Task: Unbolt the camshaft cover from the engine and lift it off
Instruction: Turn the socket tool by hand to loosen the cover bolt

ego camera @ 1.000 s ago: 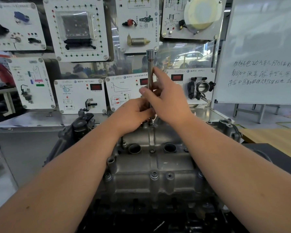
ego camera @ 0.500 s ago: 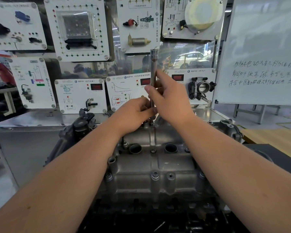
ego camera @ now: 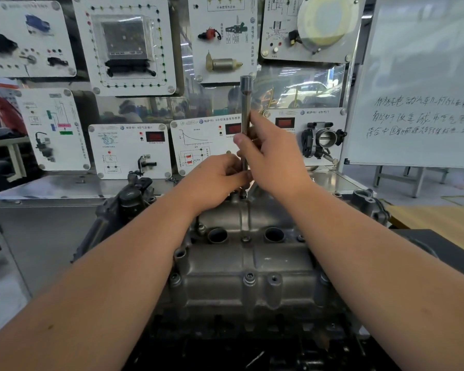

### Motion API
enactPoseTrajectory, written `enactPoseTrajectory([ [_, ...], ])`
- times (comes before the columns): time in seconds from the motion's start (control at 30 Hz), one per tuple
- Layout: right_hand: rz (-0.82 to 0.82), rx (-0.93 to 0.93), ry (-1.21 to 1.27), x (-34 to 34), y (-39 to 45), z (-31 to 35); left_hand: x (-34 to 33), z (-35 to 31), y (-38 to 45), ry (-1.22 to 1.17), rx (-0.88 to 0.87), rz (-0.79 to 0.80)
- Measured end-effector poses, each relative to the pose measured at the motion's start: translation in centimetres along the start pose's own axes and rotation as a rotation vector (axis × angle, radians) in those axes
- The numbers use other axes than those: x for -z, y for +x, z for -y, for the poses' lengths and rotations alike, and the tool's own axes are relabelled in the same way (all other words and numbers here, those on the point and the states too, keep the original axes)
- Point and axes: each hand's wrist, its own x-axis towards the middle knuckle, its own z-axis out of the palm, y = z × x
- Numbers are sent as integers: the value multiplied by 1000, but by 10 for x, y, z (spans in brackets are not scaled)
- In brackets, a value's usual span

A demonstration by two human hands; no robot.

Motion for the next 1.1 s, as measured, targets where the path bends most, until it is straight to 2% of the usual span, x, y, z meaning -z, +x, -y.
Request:
enactPoseTrajectory([
  [0.17, 39, -79, 65, -1, 0, 2, -1, 0, -1, -25, 14, 10],
  [0.4, -7, 6, 8, -1, -1, 1, 0, -2, 0, 2, -14, -4],
  [0.6, 40, -91, 61, -1, 0, 2, -1, -2, -3, -5, -11, 11],
  [0.87, 8, -18, 28, 3, -1, 3, 0, -1, -1, 7, -15, 4],
  [1.1, 47, -54, 42, 0, -1, 3, 0, 0, -2, -8, -15, 6],
])
